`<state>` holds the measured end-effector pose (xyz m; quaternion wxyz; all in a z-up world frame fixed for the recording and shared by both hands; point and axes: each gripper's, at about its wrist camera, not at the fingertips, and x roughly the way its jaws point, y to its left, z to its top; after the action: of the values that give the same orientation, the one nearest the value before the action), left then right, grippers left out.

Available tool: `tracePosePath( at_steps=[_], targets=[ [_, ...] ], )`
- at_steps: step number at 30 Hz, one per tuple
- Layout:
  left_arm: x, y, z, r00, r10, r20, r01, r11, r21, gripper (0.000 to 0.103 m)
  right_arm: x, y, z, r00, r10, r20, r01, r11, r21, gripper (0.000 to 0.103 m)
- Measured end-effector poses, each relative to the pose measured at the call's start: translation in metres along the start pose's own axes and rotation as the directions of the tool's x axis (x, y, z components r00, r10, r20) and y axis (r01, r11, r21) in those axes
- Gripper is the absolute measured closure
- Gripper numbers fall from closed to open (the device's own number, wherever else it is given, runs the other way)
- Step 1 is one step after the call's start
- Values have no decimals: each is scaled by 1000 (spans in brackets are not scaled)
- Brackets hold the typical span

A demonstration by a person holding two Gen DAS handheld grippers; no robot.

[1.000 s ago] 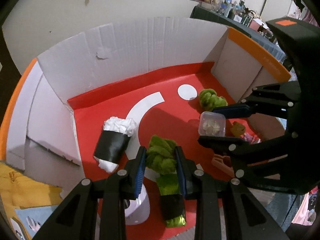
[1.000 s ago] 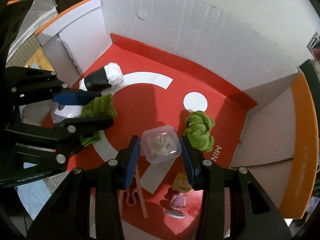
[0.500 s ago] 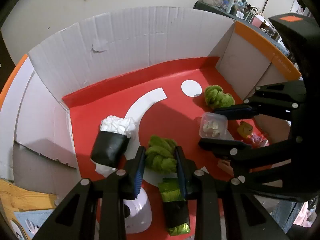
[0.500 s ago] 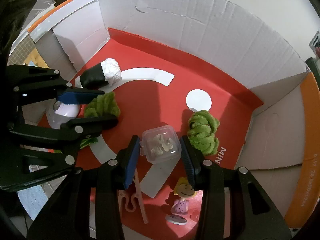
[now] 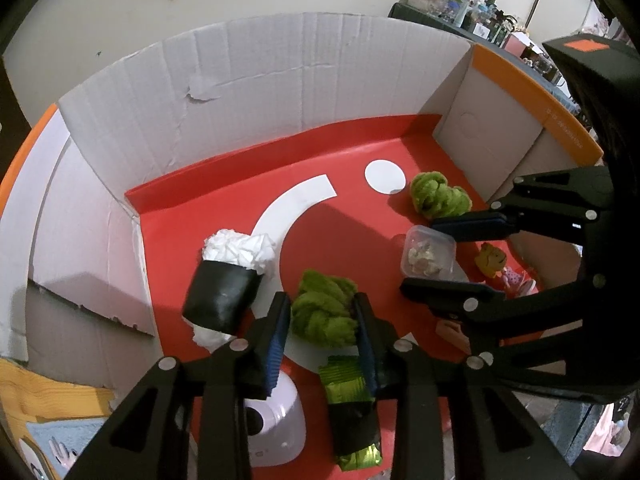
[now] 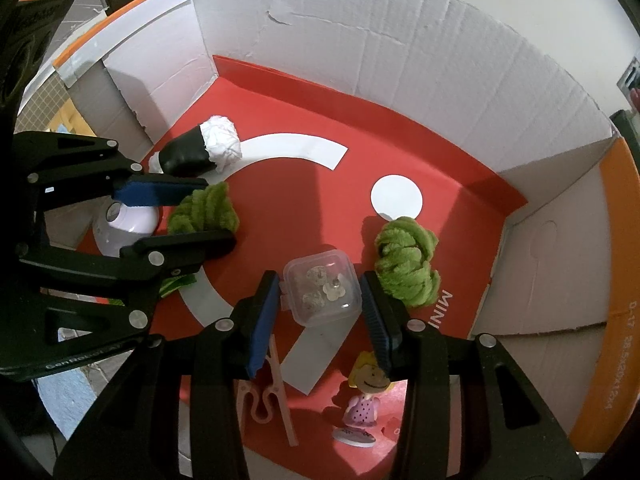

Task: Organize objects
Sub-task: 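Lower and open right tool to release the clear container while left tool releases the yarn ball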

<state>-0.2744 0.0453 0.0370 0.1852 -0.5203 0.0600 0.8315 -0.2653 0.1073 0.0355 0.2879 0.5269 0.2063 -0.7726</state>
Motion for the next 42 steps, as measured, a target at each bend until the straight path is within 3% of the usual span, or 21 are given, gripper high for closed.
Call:
tracePosePath(
  at_steps=[10,26,32,42],
  targets=[
    [-3,7,-1,1000,-9,-6,9,1000,-17,62,0,-1,0,1000,0,0,0,1000,1,62],
    [-10,7,-3,1000,-15,4,15,1000,-25,60,-3,-3,-3,1000,-1,7,1,1000,8,60],
    [-17,7,-3,999,-18,27,19,999,-31,55,-11,-5,-8,1000,-3,21,3,1000,12,56],
    [-41,-7,-7,996,-16,86,17,1000,-15,55,-37,-1,-20,998,-4,62,3,1000,21,55]
  ],
)
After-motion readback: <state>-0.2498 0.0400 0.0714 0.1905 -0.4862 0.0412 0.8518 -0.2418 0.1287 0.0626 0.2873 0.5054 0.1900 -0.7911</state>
